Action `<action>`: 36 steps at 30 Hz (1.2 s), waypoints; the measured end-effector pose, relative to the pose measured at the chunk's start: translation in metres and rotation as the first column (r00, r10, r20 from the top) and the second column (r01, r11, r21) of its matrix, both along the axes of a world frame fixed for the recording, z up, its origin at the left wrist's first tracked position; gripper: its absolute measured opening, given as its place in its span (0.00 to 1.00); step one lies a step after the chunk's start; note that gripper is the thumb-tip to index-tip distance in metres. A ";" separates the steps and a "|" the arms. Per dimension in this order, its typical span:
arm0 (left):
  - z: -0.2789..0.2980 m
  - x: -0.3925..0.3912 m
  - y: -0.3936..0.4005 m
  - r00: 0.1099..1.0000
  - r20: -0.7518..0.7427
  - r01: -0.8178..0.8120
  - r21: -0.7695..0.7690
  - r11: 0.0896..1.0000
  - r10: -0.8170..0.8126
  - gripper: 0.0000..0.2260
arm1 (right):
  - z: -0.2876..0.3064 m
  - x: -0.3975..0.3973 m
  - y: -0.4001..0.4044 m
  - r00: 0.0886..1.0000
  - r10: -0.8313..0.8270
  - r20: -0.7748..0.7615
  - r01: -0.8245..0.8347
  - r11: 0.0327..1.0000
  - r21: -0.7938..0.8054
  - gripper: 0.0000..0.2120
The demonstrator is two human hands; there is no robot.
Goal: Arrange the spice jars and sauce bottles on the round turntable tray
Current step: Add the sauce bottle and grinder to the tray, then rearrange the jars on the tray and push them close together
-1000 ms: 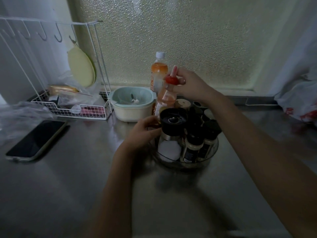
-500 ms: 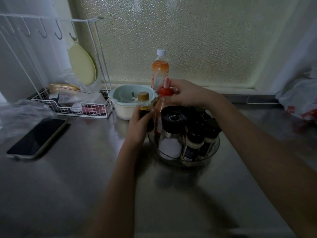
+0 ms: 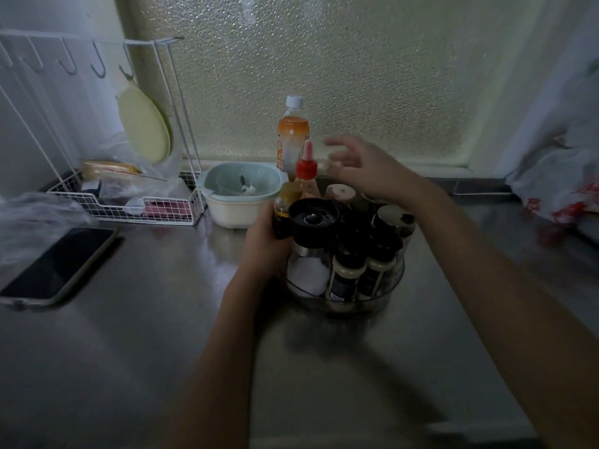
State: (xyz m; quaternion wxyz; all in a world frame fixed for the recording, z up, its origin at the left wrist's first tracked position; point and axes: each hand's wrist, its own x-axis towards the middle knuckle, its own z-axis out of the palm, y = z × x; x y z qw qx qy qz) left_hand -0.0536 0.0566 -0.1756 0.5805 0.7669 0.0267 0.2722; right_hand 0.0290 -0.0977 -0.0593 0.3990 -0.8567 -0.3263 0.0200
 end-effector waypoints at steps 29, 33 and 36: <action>0.011 -0.013 -0.009 0.977 0.057 0.211 -0.427 0.879 -0.207 0.11 | -0.100 -0.026 -0.062 0.961 -0.166 -0.221 0.266 0.767 0.584 0.18; 0.006 -0.012 -0.001 0.970 0.011 0.233 -0.334 0.913 -0.243 0.04 | -0.085 -0.039 -0.065 0.947 -0.277 -0.162 0.318 0.742 0.591 0.20; 0.002 -0.012 0.007 0.961 -0.020 0.258 -0.289 0.922 -0.275 0.14 | -0.072 -0.069 -0.056 0.924 -0.365 0.112 0.259 0.814 0.519 0.23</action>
